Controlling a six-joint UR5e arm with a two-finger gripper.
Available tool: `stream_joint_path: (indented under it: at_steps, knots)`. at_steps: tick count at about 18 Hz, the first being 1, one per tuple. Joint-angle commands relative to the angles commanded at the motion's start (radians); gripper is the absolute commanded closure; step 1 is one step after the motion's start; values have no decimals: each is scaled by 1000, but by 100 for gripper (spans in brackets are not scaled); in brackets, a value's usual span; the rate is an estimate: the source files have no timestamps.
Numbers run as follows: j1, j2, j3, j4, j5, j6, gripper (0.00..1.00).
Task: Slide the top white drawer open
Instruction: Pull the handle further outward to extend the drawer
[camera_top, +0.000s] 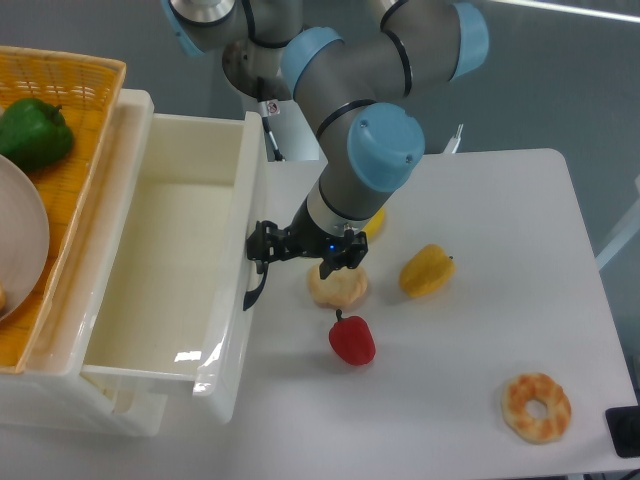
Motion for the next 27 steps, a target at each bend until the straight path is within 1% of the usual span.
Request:
stream_joint_path:
  at_steps: [12,16,22,27]
  knots:
    - [32,-3,2,-2,-5,28,0]
    - [34,-8,2,-2,-84,26,0]
    - [35,-18,0,-2,-98,26,0]
    - [57,-20,-6,-5,-117,28,0]
